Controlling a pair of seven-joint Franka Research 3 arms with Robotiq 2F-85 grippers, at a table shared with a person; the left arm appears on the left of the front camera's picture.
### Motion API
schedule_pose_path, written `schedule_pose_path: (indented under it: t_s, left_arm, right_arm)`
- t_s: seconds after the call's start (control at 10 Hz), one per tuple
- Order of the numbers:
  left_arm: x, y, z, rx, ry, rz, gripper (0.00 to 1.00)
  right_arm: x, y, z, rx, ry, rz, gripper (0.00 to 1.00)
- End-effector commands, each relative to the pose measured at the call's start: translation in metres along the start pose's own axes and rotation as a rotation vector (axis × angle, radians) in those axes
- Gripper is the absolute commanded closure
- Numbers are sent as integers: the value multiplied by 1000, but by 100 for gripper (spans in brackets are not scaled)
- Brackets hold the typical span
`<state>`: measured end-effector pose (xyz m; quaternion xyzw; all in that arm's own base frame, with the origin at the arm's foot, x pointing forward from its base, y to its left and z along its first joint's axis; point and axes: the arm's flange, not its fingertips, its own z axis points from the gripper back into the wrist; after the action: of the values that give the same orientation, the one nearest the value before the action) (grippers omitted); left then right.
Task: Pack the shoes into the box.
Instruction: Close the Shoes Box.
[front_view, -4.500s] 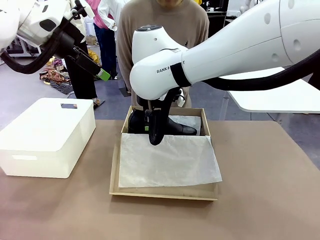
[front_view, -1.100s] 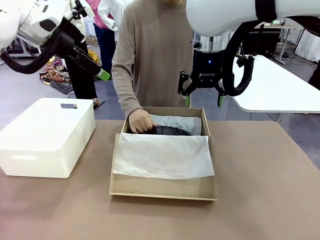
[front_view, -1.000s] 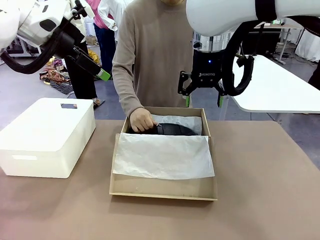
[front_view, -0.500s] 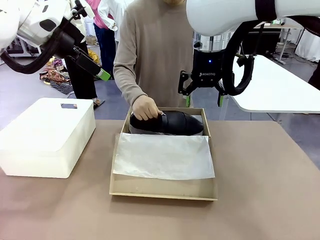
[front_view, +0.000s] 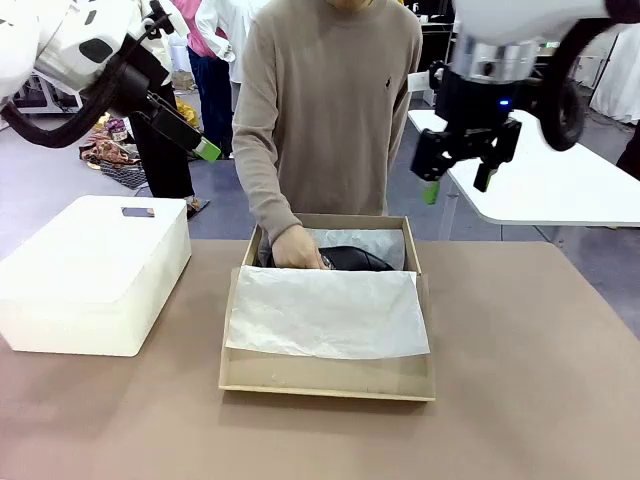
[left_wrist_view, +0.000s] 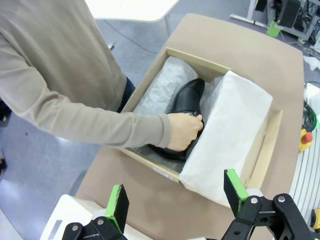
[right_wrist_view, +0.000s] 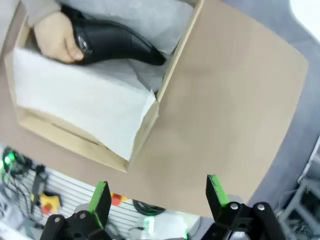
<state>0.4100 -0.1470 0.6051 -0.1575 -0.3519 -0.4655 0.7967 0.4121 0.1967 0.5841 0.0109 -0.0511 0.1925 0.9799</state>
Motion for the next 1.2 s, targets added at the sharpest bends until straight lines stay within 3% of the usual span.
schedule_pose_path:
  t_s: [0.0,0.3,0.5,0.7,1.1]
  left_arm:
    - [-1,2,1,-18,-21,-12,0]
    - [-1,2,1,-18,-21,-12,0]
    - [-1,2,1,-18,-21,-12,0]
    - [-1,2,1,-18,-21,-12,0]
    - [-1,2,1,-18,-21,-12,0]
  right_arm:
    - [-25,-26,-9,107,-64,246,0]
    - [-44,-57,-10,224,-163,544,0]
    - [-46,-68,-14,335,-181,649,0]
    - [-47,-61,-15,322,-152,625,0]
    - [-45,-65,-13,286,-189,634,0]
